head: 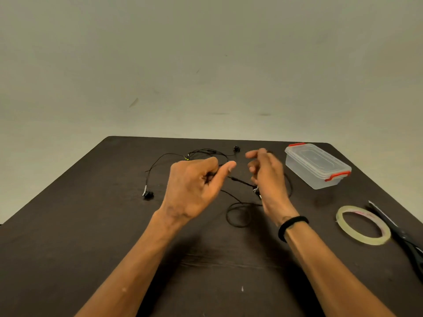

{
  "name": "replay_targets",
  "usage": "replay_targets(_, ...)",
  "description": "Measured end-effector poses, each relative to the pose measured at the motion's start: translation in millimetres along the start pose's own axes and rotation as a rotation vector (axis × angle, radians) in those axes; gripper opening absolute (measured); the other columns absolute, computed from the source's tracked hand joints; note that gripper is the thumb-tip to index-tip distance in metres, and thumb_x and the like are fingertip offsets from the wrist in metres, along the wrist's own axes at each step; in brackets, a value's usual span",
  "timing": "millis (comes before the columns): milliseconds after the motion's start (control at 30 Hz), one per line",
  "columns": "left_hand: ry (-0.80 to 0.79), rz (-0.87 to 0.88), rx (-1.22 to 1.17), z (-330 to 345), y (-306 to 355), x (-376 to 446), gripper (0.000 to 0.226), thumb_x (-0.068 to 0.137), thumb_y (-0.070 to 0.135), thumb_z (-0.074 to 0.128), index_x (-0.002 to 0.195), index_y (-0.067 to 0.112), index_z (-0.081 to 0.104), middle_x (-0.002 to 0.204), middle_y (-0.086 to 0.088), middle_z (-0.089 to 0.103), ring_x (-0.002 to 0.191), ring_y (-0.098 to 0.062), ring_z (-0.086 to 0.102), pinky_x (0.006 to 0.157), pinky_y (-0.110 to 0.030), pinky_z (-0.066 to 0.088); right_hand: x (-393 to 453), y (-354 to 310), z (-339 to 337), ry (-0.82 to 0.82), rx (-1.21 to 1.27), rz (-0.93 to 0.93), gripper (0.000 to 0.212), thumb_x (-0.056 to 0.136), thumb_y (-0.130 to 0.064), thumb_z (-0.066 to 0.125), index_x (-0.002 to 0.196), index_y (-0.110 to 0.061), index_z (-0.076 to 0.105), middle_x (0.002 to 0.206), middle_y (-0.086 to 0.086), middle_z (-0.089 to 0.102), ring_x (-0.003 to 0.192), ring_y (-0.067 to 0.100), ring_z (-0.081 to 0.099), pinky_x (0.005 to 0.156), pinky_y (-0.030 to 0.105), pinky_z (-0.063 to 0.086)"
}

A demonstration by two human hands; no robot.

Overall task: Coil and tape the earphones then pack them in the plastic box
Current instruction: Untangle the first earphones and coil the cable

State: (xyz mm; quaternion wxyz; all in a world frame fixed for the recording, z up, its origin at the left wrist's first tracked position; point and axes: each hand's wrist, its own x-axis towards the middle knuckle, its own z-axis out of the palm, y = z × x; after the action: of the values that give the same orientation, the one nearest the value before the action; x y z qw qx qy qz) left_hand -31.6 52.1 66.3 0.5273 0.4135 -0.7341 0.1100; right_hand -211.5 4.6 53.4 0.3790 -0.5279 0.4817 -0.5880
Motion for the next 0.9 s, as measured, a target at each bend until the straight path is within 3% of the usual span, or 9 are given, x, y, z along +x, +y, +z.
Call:
replay_targets(67, 0.055, -0.029, -0.043, -1, 2, 2, 0.055, 0.1, 0.033, 0.07, 0.056, 0.013, 0.044, 0.046, 0.006, 0.036, 0.041, -0.015, 0.034, 0.044, -0.025, 0.026, -11, 0, 9, -0.163, -0.205, -0.074, 0.043, 0.113, -0.039, 0.04, 0.087, -0.02, 0.069, 0.071, -0.01, 0.058, 0.067, 0.007, 0.052, 0.07, 0.031, 0.045)
replay_targets(200, 0.138, -0.145, -0.149, -8, -1, 7, 0.054, 0.102, 0.033, 0.067, 0.057, 0.018, 0.041, 0.048, 0.006, 0.035, 0.043, -0.019, 0.033, 0.042, -0.037, 0.029, -32, -8, 25, -0.45, -0.41, -0.131, 0.065, 0.113, -0.053, 0.031, 0.068, -0.013, 0.057, 0.057, -0.009, 0.056, 0.056, 0.006, 0.05, 0.066, 0.031, 0.04)
replay_targets(300, 0.2, -0.27, -0.188, -12, -11, 8, 0.056, 0.103, 0.032, 0.066, 0.057, 0.011, 0.042, 0.048, -0.001, 0.038, 0.045, -0.023, 0.034, 0.044, -0.041, 0.031, -39, -12, 34, -0.576, -0.128, 0.006, 0.074, 0.111, -0.061, 0.025, 0.068, -0.001, 0.039, 0.056, 0.0, 0.04, 0.054, 0.013, 0.039, 0.068, 0.035, 0.036)
replay_targets(400, 0.247, -0.392, -0.19, -11, -21, 7, 0.062, 0.104, 0.039, 0.064, 0.058, 0.005, 0.039, 0.049, -0.009, 0.037, 0.047, -0.027, 0.033, 0.046, -0.042, 0.03, -45, -16, 40, -0.675, 0.152, 0.116, 0.069, 0.105, -0.065, 0.023, 0.063, -0.012, 0.033, 0.055, 0.002, 0.029, 0.053, 0.015, 0.025, 0.068, 0.035, 0.03)
replay_targets(533, 0.227, -0.509, -0.185, -8, -28, 4, 0.065, 0.103, 0.045, 0.062, 0.057, 0.007, 0.035, 0.049, -0.001, 0.033, 0.049, -0.014, 0.028, 0.049, -0.036, 0.029, -52, -21, 44, -0.829, 0.505, 0.29, 0.061, 0.109, -0.061, 0.021, 0.066, -0.018, 0.035, 0.053, 0.004, 0.032, 0.055, 0.02, 0.025, 0.076, 0.04, 0.04)
replay_targets(633, 0.164, -0.541, -0.203, -2, -29, 1, 0.066, 0.102, 0.046, 0.063, 0.057, 0.005, 0.039, 0.048, -0.005, 0.035, 0.049, -0.01, 0.03, 0.05, -0.032, 0.029, -53, -29, 42, -0.879, 0.752, 0.366, 0.058, 0.11, -0.058, 0.023, 0.071, -0.017, 0.035, 0.05, 0.003, 0.035, 0.053, 0.021, 0.021, 0.069, 0.039, 0.041)
replay_targets(800, -0.024, -0.576, -0.285, 19, -22, -11, 0.05, 0.092, 0.042, 0.057, 0.064, 0.002, 0.052, 0.054, -0.015, 0.049, 0.055, -0.017, 0.039, 0.052, -0.049, 0.041, -47, -37, 35, -0.865, 1.045, 0.422, 0.054, 0.111, -0.055, 0.028, 0.084, -0.013, 0.047, 0.057, -0.003, 0.023, 0.051, 0.014, 0.016, 0.062, 0.032, 0.029)
replay_targets(833, -0.067, -0.587, -0.3, 23, -22, -15, 0.041, 0.087, 0.038, 0.053, 0.068, 0.002, 0.057, 0.056, -0.014, 0.055, 0.056, -0.019, 0.047, 0.058, -0.063, 0.043, -45, -37, 33, -0.85, 1.076, 0.414, 0.052, 0.112, -0.055, 0.03, 0.088, -0.013, 0.05, 0.059, -0.003, 0.021, 0.052, 0.013, 0.016, 0.062, 0.031, 0.026)
replay_targets(900, -0.153, -0.568, -0.305, 29, -20, -20, 0.031, 0.083, 0.034, 0.052, 0.079, 0.009, 0.07, 0.067, -0.007, 0.071, 0.065, -0.026, 0.069, 0.062, -0.056, 0.057, -41, -38, 29, -0.798, 1.109, 0.394, 0.05, 0.111, -0.054, 0.033, 0.093, -0.012, 0.053, 0.06, -0.003, 0.023, 0.054, 0.013, 0.017, 0.062, 0.031, 0.021)
